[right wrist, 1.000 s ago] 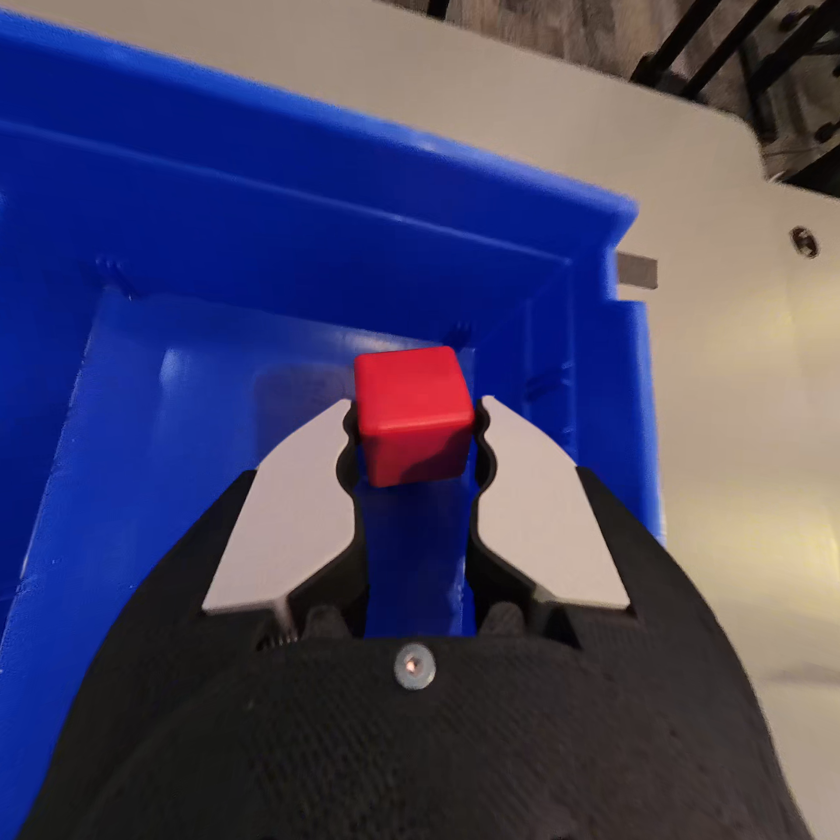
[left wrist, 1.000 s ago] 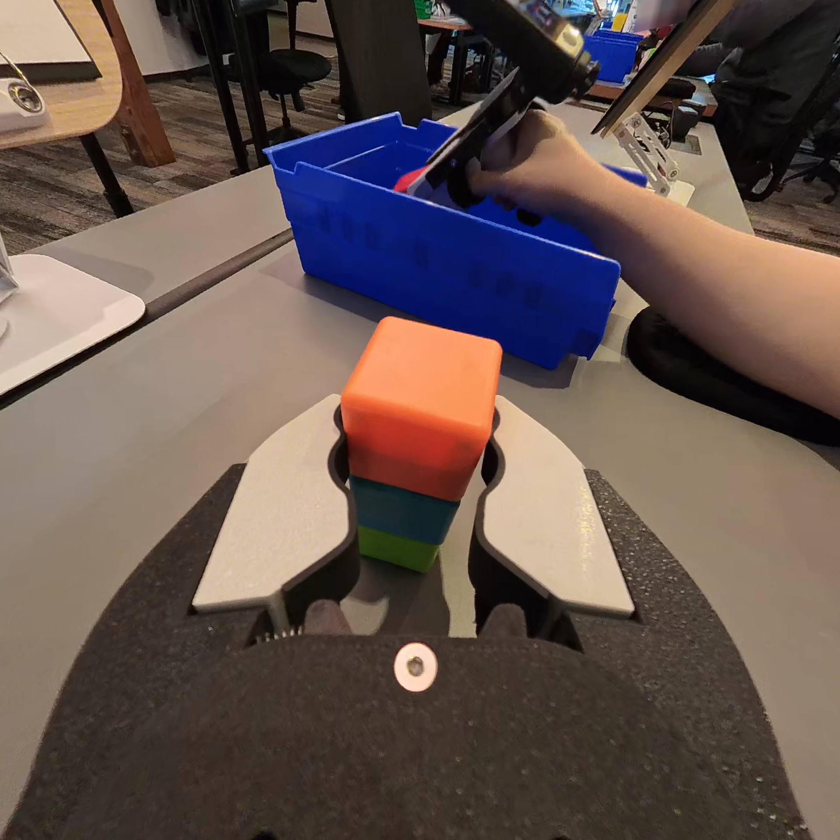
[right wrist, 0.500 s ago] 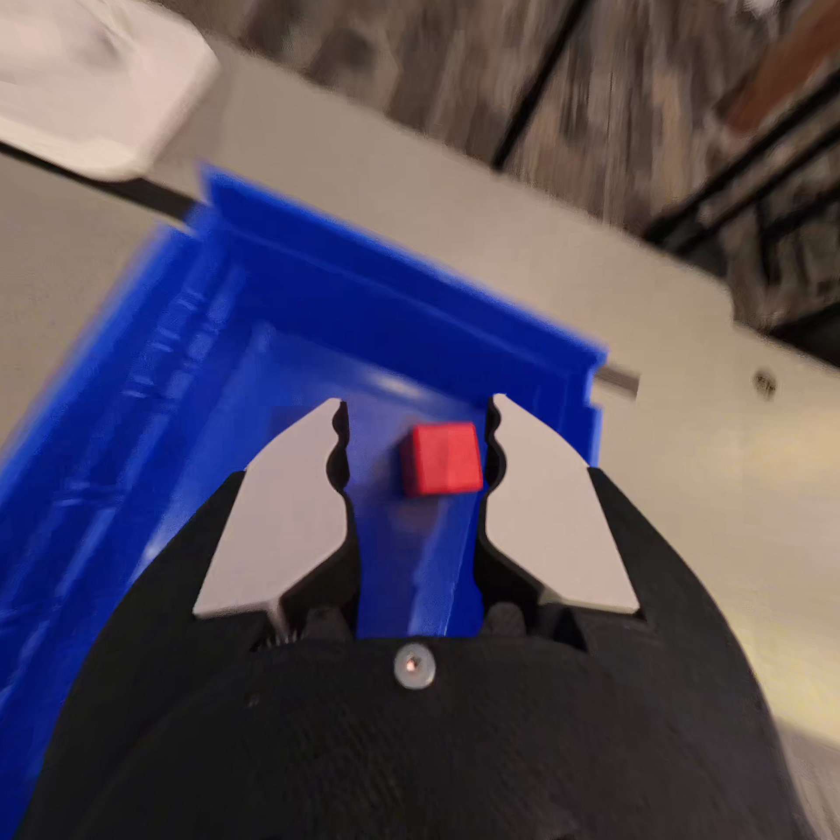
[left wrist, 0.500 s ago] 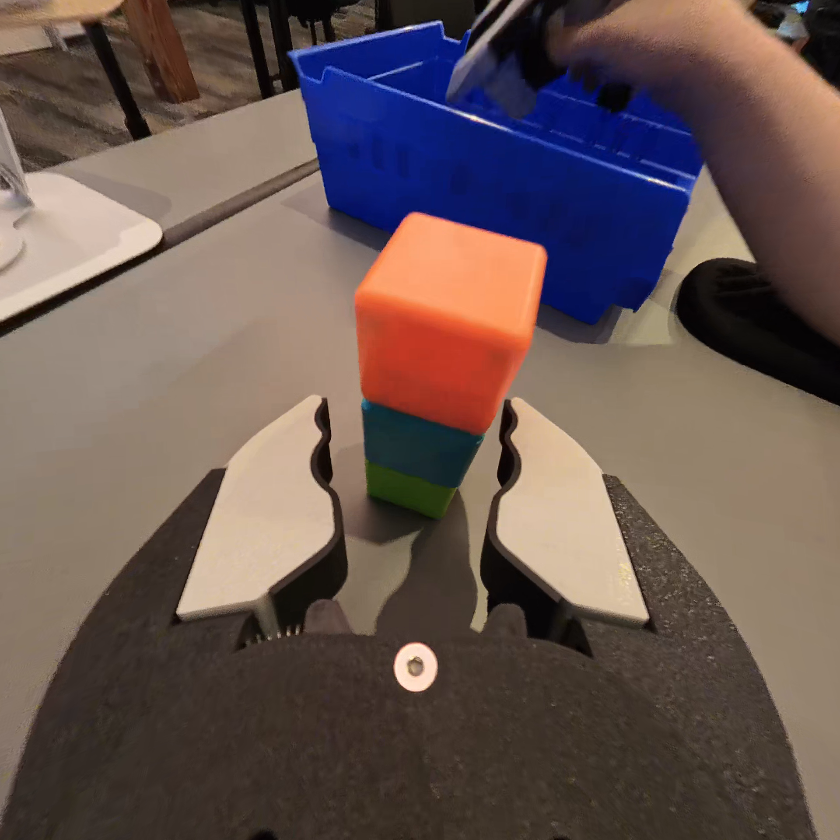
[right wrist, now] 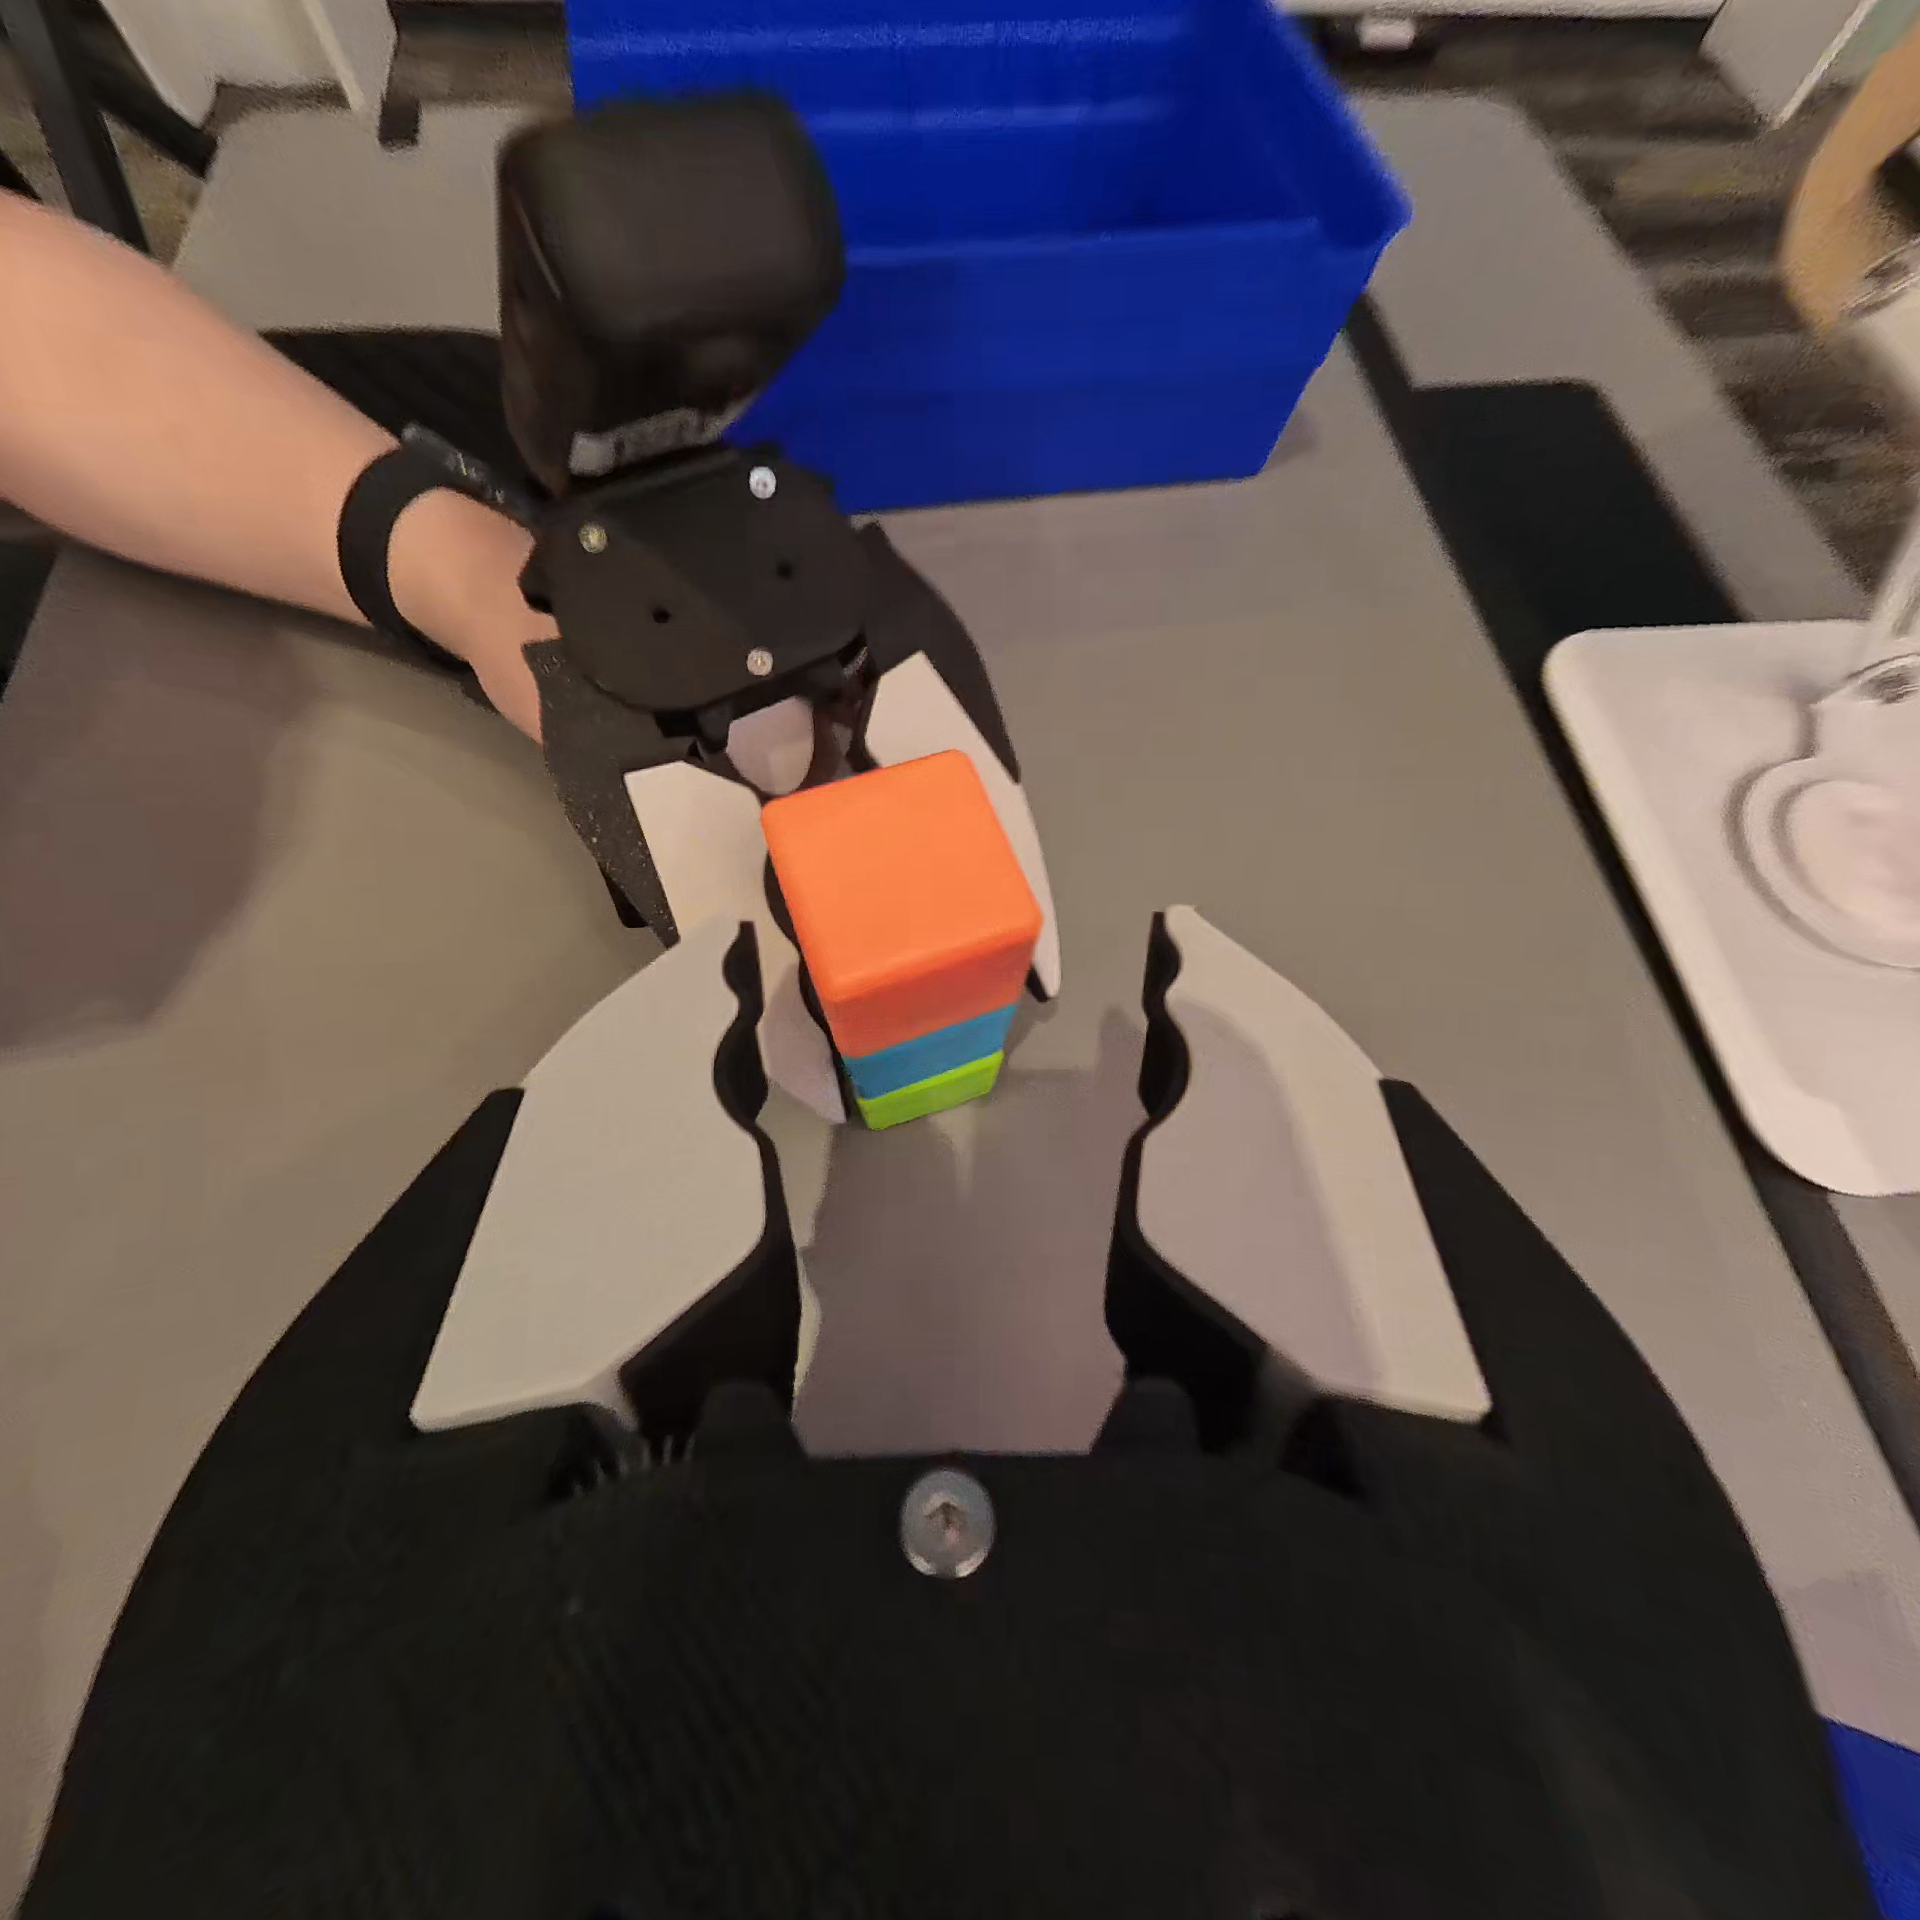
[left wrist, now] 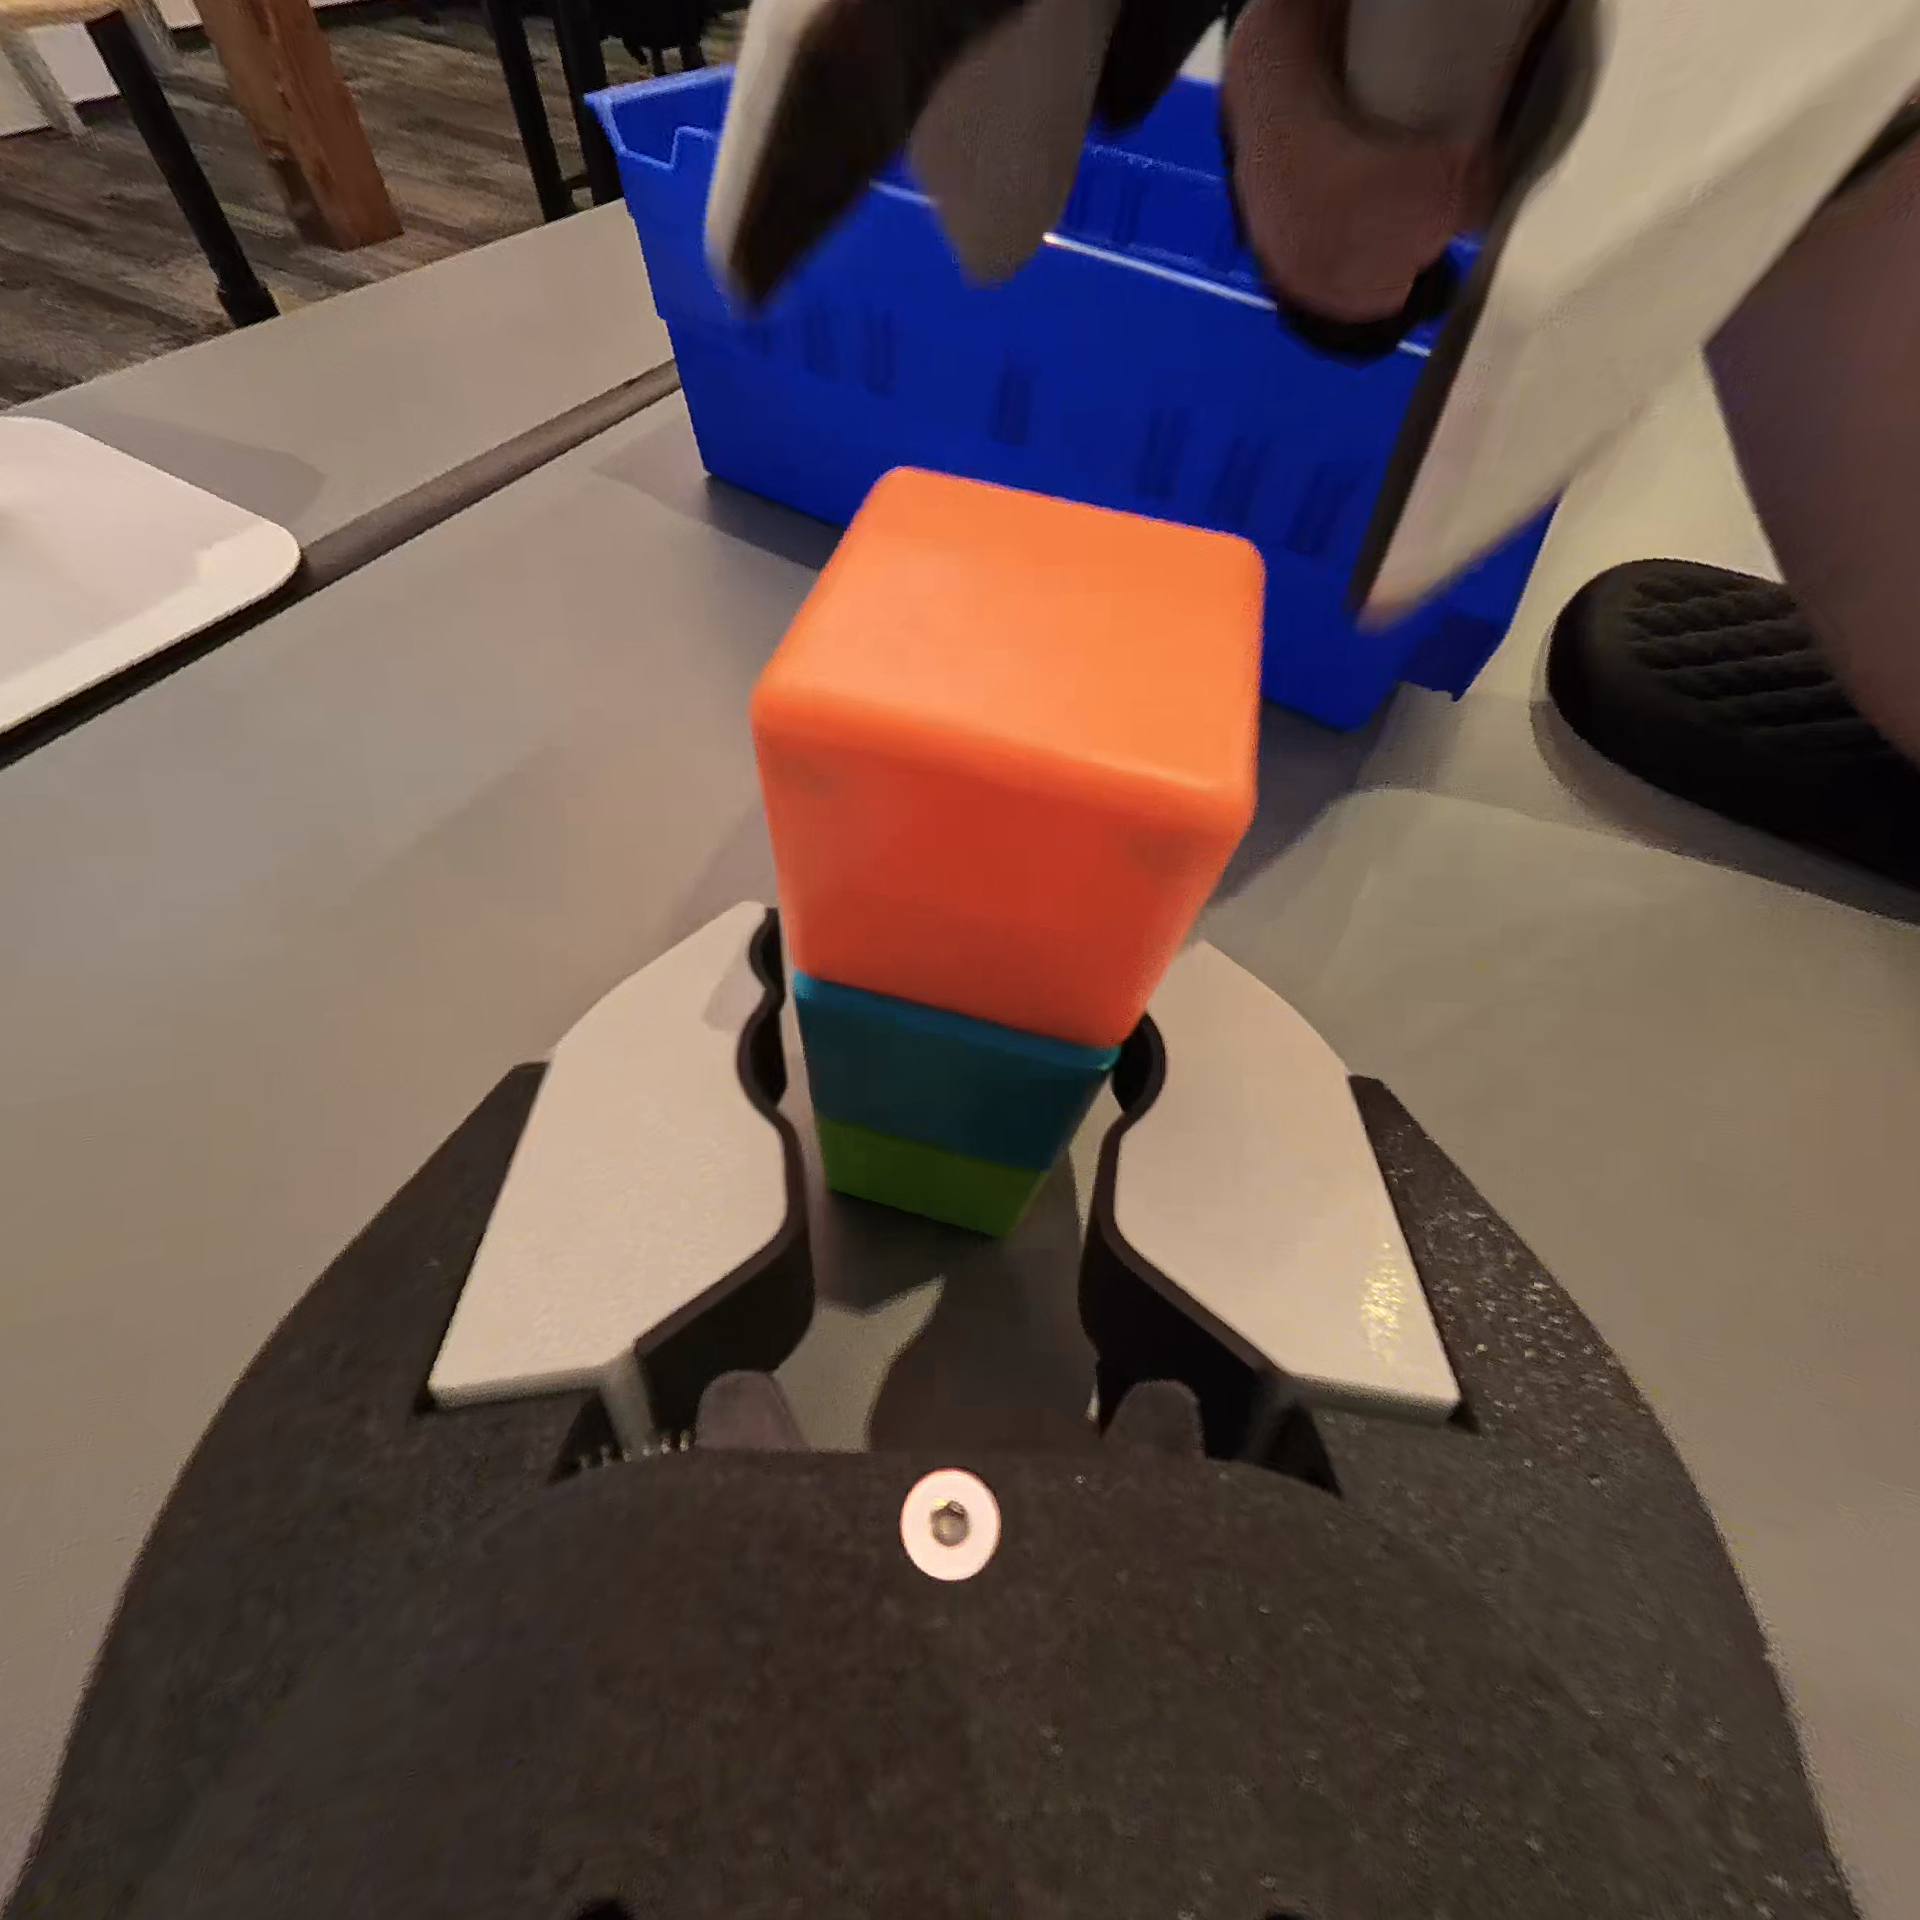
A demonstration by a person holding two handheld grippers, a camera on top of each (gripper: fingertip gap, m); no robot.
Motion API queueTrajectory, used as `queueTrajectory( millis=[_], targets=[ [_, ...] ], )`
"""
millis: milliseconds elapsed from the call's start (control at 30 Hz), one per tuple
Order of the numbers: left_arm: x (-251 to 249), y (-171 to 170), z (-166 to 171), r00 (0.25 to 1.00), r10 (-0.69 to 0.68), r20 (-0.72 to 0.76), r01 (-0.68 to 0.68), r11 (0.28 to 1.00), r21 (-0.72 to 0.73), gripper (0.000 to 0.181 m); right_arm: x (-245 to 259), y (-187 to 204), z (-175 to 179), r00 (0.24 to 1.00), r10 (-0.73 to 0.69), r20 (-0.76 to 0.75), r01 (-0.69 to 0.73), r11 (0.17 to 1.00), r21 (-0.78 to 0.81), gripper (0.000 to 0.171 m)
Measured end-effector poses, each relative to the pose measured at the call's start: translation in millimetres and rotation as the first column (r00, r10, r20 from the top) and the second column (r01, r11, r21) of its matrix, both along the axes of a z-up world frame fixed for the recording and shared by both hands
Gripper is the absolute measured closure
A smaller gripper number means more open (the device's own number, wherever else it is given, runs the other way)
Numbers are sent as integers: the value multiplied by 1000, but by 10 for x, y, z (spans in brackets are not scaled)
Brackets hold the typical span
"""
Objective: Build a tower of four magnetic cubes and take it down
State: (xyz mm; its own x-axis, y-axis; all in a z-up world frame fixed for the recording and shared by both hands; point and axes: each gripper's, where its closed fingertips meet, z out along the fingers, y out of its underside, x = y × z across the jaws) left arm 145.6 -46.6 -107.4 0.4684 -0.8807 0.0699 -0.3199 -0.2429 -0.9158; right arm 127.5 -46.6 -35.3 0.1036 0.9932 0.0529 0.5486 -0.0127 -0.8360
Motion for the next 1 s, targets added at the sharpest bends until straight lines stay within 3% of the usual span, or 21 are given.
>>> queueTrajectory(
  millis=[133,400,600,733,800,900,1000],
  targets=[
    [25,-13,1,1000,-22,3,22,1000,-2,124,-118,-55,-192,997,41,66,-43,999,29,118],
    [33,-5,-3,1000,-30,1,30,1000,-7,124,-117,-49,-165,999,13,44,-11,998,-61,120],
    [38,-5,-8,999,-32,-9,32,999,-1,124,-78,-49,204,990,-10,-142,-14,987,-162,121],
    [38,-12,-6,999,-39,-6,39,999,1,124,431,259,565,970,-169,-178,171,985,-3,121],
    [38,-15,-5,999,-42,-4,42,999,-1,124,975,644,714,892,-404,-200,426,901,79,121],
    [38,-16,-4,999,-41,-3,41,999,-1,124,1948,1137,377,689,-722,-61,720,673,169,122],
    [41,-15,-7,999,-34,-4,34,999,-3,124,2278,1324,-206,617,-785,46,784,619,39,121]
  ],
)
